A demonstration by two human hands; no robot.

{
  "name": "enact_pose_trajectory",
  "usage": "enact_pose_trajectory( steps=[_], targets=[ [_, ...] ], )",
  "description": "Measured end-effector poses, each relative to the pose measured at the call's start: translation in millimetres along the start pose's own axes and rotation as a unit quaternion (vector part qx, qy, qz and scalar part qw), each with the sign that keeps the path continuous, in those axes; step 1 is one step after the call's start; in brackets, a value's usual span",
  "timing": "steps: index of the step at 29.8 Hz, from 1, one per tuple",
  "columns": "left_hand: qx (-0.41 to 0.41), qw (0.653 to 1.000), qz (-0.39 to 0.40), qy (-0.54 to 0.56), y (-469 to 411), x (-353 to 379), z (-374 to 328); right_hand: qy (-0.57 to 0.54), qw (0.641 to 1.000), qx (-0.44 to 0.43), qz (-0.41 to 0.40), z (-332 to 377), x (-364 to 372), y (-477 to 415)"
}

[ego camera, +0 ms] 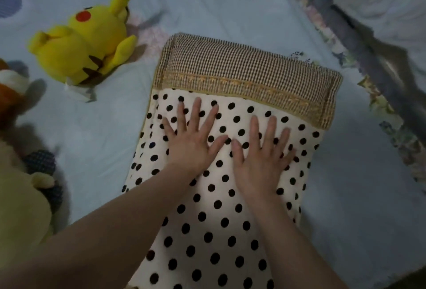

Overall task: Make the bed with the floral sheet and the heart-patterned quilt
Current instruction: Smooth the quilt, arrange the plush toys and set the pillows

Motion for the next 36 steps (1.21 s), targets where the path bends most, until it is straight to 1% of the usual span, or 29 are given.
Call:
enact_pose_trajectory(
  steps=[2,5,6,7,8,9,10,11,12,13,14,15,16,19,22,24,25,26,30,32,34,36],
  targets=[
    [-0.002,1.0,0.007,0.006,-8,4,2,-0.004,1.0,0.004,-0.001,1,5,-8],
    [0.016,1.0,0.005,0.021,0,-13,-1,-0.026,0.999,-0.003,0.026,1,-8,-1],
    [0.002,0.999,-0.013,0.029,6,-25,2,-0.043,0.999,0.005,0.025,-1,-18,4],
    [-0.036,0.998,-0.035,0.043,14,-33,13,-0.067,0.997,0.033,0.016,-11,-27,11],
    [-0.103,0.991,-0.049,0.067,24,-40,27,-0.099,0.991,0.085,0.002,-24,-40,19],
    [-0.184,0.975,-0.045,0.115,35,-46,43,-0.145,0.977,0.156,0.001,-42,-51,28],
    [-0.258,0.946,-0.032,0.194,46,-45,56,-0.199,0.952,0.229,0.025,-61,-59,36],
    [-0.306,0.909,-0.009,0.282,56,-45,59,-0.256,0.921,0.284,0.077,-77,-63,48],
    [-0.327,0.878,0.025,0.35,64,-40,59,-0.311,0.884,0.315,0.148,-81,-56,60],
    [-0.322,0.862,0.051,0.389,69,-40,52,-0.36,0.853,0.321,0.197,-79,-51,71],
    [-0.31,0.854,0.067,0.412,73,-45,42,-0.394,0.84,0.307,0.211,-75,-51,80],
    [-0.3,0.847,0.071,0.434,76,-55,32,-0.401,0.842,0.291,0.211,-69,-56,85],
    [-0.288,0.844,0.065,0.448,79,-66,23,-0.397,0.852,0.274,0.204,-64,-63,88],
    [-0.261,0.852,0.041,0.451,83,-95,9,-0.378,0.871,0.256,0.181,-60,-83,88],
    [-0.237,0.86,0.007,0.451,103,-140,-6,-0.37,0.878,0.25,0.17,-62,-128,100],
    [-0.231,0.859,-0.01,0.457,121,-169,-16,-0.353,0.89,0.237,0.165,-61,-163,111],
    [-0.234,0.858,-0.015,0.458,124,-169,-18,-0.344,0.896,0.229,0.162,-60,-165,110],
    [-0.23,0.857,-0.023,0.46,138,-192,-26,-0.34,0.902,0.218,0.155,-59,-193,119],
    [-0.223,0.859,-0.05,0.458,177,-240,-47,-0.308,0.921,0.195,0.139,-54,-260,140],
    [-0.21,0.867,-0.065,0.447,193,-264,-56,-0.292,0.93,0.186,0.126,-51,-291,151],
    [-0.191,0.891,-0.068,0.407,206,-282,-65,-0.259,0.942,0.176,0.116,-45,-316,163],
    [-0.162,0.92,-0.07,0.351,223,-300,-81,-0.204,0.96,0.16,0.103,-37,-343,185]
  ],
)
Point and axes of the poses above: each hand's wrist, its own y-axis away from the middle knuckle, its own x-axis out of the palm, z = x × y, the point moved 6 cm from there along -y, towards the middle knuckle, and after that the axes turned 9 degrees about x, right-handed, at the moved point
